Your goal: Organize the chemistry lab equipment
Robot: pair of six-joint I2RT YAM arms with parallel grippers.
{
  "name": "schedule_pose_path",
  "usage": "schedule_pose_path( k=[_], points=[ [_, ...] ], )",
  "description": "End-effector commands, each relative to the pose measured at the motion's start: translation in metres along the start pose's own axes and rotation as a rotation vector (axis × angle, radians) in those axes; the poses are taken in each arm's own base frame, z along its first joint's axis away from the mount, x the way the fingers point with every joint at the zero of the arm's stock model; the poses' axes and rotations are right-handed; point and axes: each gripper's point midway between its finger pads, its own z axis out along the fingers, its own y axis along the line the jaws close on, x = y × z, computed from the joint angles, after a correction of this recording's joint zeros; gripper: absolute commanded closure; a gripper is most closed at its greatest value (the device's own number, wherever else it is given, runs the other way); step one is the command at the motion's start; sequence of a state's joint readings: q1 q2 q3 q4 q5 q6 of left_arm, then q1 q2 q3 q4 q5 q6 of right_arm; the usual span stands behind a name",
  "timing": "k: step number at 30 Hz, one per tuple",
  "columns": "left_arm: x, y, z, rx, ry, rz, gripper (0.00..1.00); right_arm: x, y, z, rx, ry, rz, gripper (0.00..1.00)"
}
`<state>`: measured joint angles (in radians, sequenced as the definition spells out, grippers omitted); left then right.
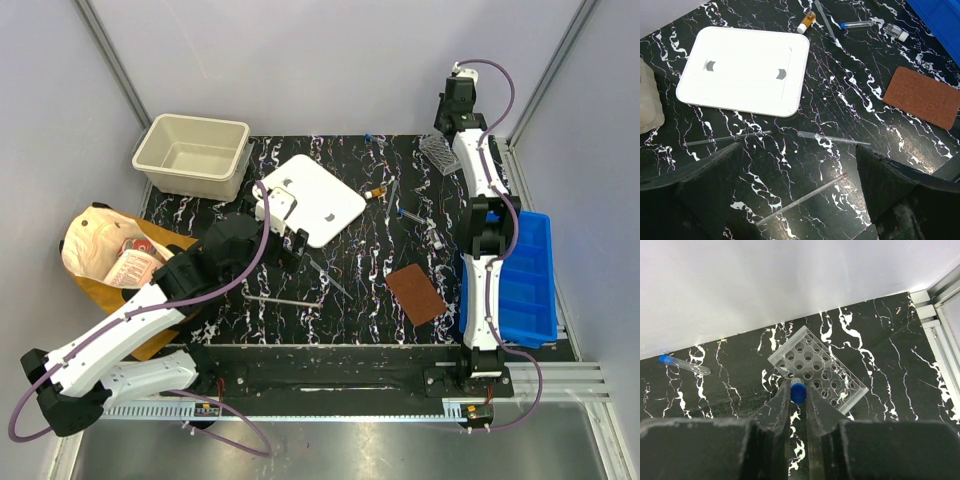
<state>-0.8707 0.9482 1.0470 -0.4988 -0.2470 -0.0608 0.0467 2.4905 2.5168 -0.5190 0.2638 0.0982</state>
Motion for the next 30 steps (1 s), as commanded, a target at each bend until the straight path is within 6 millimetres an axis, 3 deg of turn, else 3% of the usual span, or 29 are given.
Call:
schedule_pose_path(
  k=[1,10,30],
  points=[
    [-0.020,0.005,-0.005,-0.028,-0.082,-0.024,0.01,-0.007,0.015,0.004,-0.060,-0.026,0.013,0.81],
    [-0.021,0.007,-0.006,-0.034,-0.090,-0.026,0.01,0.008,0.021,0.018,-0.082,-0.008,-0.001,0.81],
    [-0.021,0.008,-0.005,-0.043,-0.093,-0.025,0.01,0.014,0.022,0.034,-0.082,-0.030,-0.033,0.80]
  ],
)
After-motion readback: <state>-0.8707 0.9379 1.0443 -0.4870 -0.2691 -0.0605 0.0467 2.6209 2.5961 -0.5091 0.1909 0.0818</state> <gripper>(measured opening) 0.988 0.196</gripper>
